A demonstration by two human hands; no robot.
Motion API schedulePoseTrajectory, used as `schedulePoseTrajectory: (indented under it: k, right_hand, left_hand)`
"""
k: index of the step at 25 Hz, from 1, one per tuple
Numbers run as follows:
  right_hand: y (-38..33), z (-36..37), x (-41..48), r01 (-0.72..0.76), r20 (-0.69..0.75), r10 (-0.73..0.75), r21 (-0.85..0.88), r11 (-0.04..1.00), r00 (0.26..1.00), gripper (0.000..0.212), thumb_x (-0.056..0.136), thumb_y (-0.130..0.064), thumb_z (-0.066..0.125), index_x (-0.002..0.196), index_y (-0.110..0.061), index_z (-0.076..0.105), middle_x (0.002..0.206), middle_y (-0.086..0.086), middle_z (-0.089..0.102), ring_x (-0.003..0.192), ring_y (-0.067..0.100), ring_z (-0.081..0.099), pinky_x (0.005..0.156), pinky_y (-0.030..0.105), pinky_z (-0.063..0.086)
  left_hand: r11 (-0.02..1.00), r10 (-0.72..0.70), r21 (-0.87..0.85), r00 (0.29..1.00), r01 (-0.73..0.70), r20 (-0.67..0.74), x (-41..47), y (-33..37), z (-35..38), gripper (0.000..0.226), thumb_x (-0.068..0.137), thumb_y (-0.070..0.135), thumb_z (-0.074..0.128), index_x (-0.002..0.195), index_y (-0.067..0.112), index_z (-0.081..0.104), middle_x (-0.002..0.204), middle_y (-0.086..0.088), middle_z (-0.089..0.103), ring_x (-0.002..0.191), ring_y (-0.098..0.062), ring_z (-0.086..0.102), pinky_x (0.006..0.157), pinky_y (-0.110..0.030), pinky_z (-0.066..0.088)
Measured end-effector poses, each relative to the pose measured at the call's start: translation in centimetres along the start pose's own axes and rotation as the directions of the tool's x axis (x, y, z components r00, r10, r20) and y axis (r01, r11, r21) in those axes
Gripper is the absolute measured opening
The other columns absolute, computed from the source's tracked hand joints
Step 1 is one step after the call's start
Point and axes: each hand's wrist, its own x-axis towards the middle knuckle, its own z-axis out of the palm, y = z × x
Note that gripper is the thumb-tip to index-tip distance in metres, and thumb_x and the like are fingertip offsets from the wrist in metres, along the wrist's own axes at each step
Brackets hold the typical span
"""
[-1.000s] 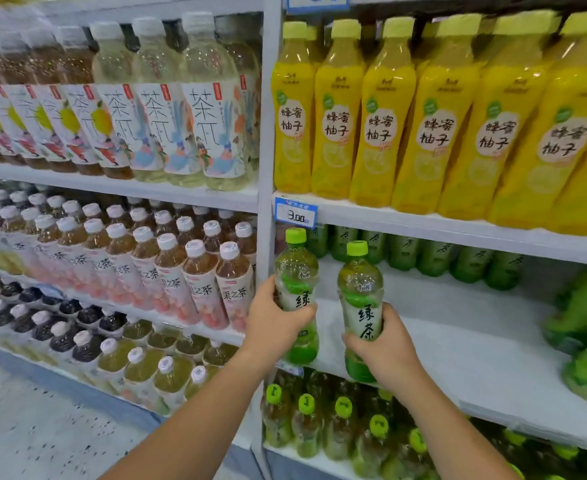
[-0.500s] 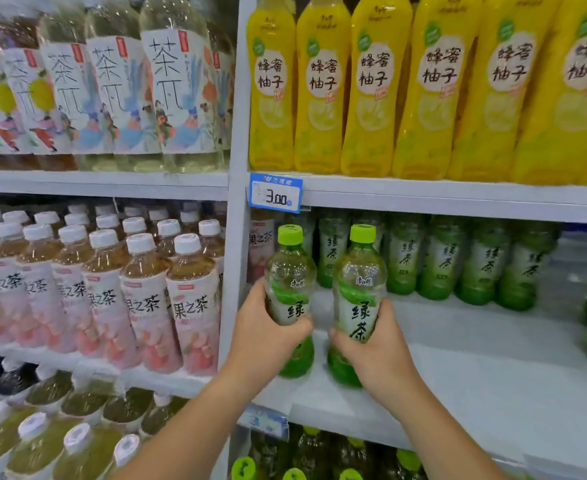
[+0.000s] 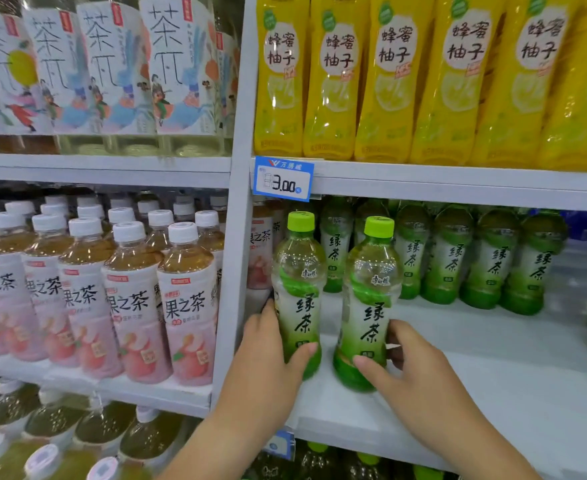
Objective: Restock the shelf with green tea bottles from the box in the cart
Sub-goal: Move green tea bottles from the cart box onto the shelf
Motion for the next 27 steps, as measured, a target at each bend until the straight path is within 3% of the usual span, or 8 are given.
schedulePoseTrajectory:
  k: [6,9,12,15,17,19,22,27]
  right_hand:
    - [0.4,1.2,5.8,0.012,0.048,-0.010,-0.054,0.998,0.999,0.029,0.083,-0.037,0.078,0.099,-0.046,0.055,0.097,-0.028,0.064,0.087,-0.013,0.060,0.070,0.008,0.045]
    - [1.2,2.3,8.3,-0.002,0.019,0.003,-0.075,0.997,1.000,0.033,0.083,-0.040,0.077,0.110,-0.032,0.061,0.101,-0.018,0.068,0.090,-0.001,0.064,0.078,0.025,0.055]
    - [1.6,3.1,10.5,-0.021,-0.007,0.021,-0.074,0.997,1.000,0.037,0.084,-0.039,0.077,0.113,-0.024,0.060,0.103,-0.009,0.069,0.090,0.008,0.066,0.082,0.035,0.057]
    - [1.5,3.7,12.6,-0.078,-0.017,0.077,-0.054,0.996,0.997,0.039,0.085,-0.037,0.077,0.116,-0.021,0.061,0.107,-0.004,0.068,0.094,0.016,0.066,0.086,0.040,0.057]
    - [1.6,4.0,13.8,-0.108,-0.006,0.108,-0.046,0.993,0.994,0.041,0.084,-0.036,0.078,0.119,-0.020,0.062,0.110,-0.001,0.070,0.100,0.021,0.066,0.090,0.043,0.056]
    - [1.7,4.2,14.4,-0.119,-0.001,0.119,-0.040,0.992,0.993,0.041,0.084,-0.036,0.078,0.119,-0.021,0.064,0.112,-0.002,0.071,0.102,0.021,0.066,0.091,0.044,0.055]
    - [1.9,4.4,14.9,-0.125,-0.041,0.122,-0.068,0.990,0.992,0.039,0.084,-0.037,0.078,0.117,-0.020,0.065,0.110,-0.003,0.071,0.101,0.019,0.066,0.090,0.039,0.055]
    - [1.7,4.8,15.5,-0.127,-0.071,0.122,-0.077,0.989,0.990,0.039,0.085,-0.037,0.076,0.117,-0.018,0.065,0.112,-0.001,0.070,0.104,0.020,0.064,0.092,0.039,0.054]
  left_hand:
    - [0.998,-0.019,-0.056,1.000,0.019,-0.008,3.7,0.0,1.4,0.045,0.096,0.019,0.067,0.136,0.018,0.046,0.127,0.001,0.059,0.118,-0.014,0.056,0.099,-0.031,0.046]
    - [0.995,-0.082,0.057,0.996,0.082,0.014,6.3,-0.1,2.3,0.048,0.098,0.014,0.063,0.139,0.005,0.039,0.126,-0.010,0.058,0.116,-0.022,0.058,0.091,-0.028,0.044]
    - [0.986,-0.168,0.016,0.985,0.167,0.041,8.6,-0.6,3.3,0.057,0.100,0.006,0.056,0.150,0.005,0.028,0.133,-0.008,0.060,0.121,-0.021,0.059,0.102,-0.035,0.046]
    - [0.980,-0.189,0.056,0.982,0.189,-0.001,10.4,-1.5,4.2,0.048,0.100,0.015,0.057,0.142,0.008,0.034,0.129,-0.014,0.061,0.117,-0.032,0.060,0.101,-0.049,0.048]
    - [0.980,-0.195,0.038,0.980,0.196,-0.036,11.2,-2.0,4.7,0.044,0.098,0.014,0.058,0.136,0.010,0.036,0.126,-0.014,0.061,0.113,-0.034,0.062,0.097,-0.051,0.050]
    - [0.975,-0.217,-0.065,0.976,0.214,-0.036,11.5,-2.4,5.4,0.043,0.097,0.011,0.056,0.134,0.015,0.034,0.123,-0.008,0.061,0.109,-0.028,0.063,0.097,-0.049,0.051]
    - [0.968,-0.221,-0.137,0.974,0.211,-0.057,11.7,-2.9,6.3,0.041,0.099,0.017,0.055,0.134,0.023,0.035,0.125,-0.003,0.061,0.104,-0.019,0.059,0.092,-0.036,0.047]
    - [0.979,-0.197,-0.087,0.971,0.186,-0.136,12.0,-3.9,6.8,0.048,0.100,0.029,0.056,0.146,0.023,0.041,0.147,-0.007,0.041,0.131,-0.026,0.043,0.112,-0.041,0.036]
